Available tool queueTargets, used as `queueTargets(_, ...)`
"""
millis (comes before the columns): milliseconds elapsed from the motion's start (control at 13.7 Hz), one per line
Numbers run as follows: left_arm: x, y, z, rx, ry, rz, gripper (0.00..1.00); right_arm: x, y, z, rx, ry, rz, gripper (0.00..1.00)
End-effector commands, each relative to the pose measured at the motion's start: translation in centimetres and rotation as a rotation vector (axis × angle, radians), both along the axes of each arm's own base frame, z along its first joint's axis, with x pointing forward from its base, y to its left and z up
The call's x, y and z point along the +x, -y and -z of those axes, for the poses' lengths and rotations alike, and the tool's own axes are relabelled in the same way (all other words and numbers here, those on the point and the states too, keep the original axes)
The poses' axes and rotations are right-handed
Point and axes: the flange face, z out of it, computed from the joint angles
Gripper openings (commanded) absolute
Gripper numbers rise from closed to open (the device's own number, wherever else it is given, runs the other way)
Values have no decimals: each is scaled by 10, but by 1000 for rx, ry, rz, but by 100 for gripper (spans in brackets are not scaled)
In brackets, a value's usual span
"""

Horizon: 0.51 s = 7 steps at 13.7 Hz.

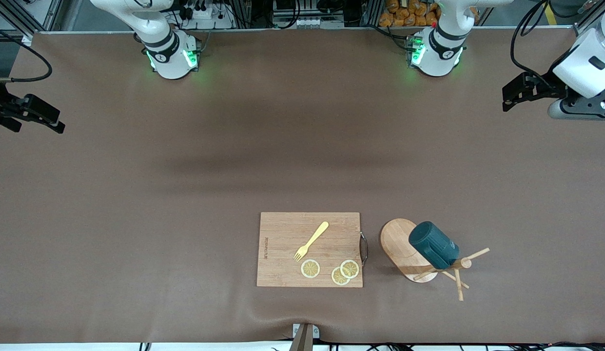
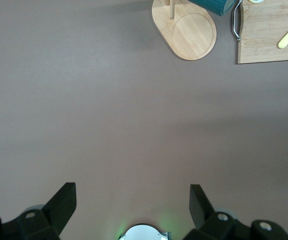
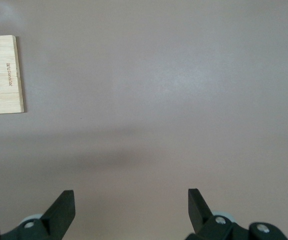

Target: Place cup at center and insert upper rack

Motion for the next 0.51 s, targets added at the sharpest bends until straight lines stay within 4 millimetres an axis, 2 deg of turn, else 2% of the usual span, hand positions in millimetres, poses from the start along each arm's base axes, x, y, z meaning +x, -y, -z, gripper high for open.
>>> queueTargets(0, -2, -1, -6, -19, 14, 20, 100, 0, -1, -3, -3, -1, -3, 100)
queueTargets(438, -1, 0, -7, -20, 22, 23, 100, 0, -1, -2, -3, -2, -3, 100)
